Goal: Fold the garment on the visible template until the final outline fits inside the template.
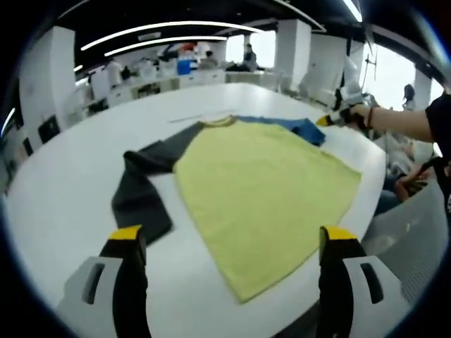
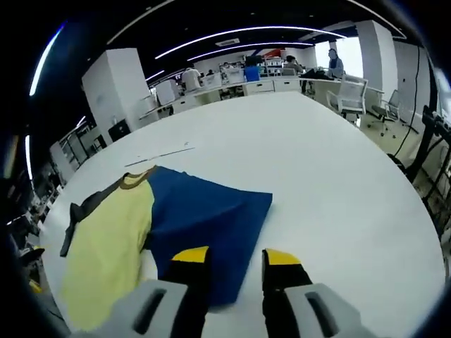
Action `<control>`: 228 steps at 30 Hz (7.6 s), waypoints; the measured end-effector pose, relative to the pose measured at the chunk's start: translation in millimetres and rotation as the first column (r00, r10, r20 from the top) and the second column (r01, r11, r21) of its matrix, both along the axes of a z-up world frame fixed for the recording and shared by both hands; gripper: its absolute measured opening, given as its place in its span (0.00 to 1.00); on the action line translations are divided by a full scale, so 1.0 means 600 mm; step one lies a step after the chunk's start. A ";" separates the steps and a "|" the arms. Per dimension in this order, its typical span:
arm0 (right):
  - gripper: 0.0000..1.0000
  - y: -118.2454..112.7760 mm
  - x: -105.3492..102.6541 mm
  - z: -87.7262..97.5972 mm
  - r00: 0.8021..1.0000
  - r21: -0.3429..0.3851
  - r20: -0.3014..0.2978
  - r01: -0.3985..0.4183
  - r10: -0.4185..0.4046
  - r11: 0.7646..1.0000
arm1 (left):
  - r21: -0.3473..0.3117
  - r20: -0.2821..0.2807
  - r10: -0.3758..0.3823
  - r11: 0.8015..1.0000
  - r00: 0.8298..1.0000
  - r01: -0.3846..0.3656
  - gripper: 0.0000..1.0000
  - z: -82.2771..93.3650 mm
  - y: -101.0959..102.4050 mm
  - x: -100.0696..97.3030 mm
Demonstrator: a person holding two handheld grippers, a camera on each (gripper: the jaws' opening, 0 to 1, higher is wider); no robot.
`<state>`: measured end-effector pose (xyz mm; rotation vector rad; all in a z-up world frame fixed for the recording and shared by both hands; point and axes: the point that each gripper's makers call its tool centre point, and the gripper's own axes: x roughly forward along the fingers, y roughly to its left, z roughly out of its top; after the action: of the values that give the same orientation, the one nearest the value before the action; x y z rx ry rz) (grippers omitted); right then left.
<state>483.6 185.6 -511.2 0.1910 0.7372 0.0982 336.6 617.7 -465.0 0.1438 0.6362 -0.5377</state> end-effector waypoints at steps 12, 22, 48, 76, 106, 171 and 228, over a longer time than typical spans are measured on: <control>0.14 -0.003 0.017 -0.025 0.999 -0.031 -0.041 0.008 -0.009 0.999 | -0.039 0.011 0.008 0.999 1.000 -0.008 0.99 0.012 -0.006 0.007; 0.00 -0.014 0.024 -0.035 0.998 -0.077 -0.070 -0.011 0.006 0.997 | -0.032 0.015 0.026 0.999 1.000 -0.025 0.96 0.013 -0.002 0.007; 0.00 -0.109 0.036 -0.024 0.990 -0.125 -0.117 0.067 -0.082 0.990 | -0.049 0.002 0.041 0.998 0.999 -0.041 0.96 0.006 0.007 0.006; 0.32 -0.060 0.016 0.017 0.996 -0.188 -0.076 -0.066 0.052 0.980 | -0.047 0.008 0.033 0.998 0.999 -0.033 0.97 0.011 0.004 0.005; 0.31 0.112 -0.022 -0.015 0.950 -0.171 -0.093 -0.311 0.299 0.935 | -0.048 -0.011 0.046 0.998 0.999 -0.046 0.95 0.005 0.011 -0.011; 0.00 0.141 -0.075 -0.038 0.953 -0.124 -0.143 -0.284 0.266 0.951 | -0.048 -0.037 0.068 0.996 0.997 -0.070 0.87 -0.006 0.020 -0.016; 0.27 0.039 -0.056 -0.038 0.953 -0.216 -0.154 -0.290 0.260 0.933 | -0.029 0.004 0.026 0.999 1.000 -0.026 0.95 0.011 0.006 -0.012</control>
<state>450.1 209.0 -533.8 -0.1370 0.8899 0.2667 329.6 621.6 -458.5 0.1089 0.6253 -0.5210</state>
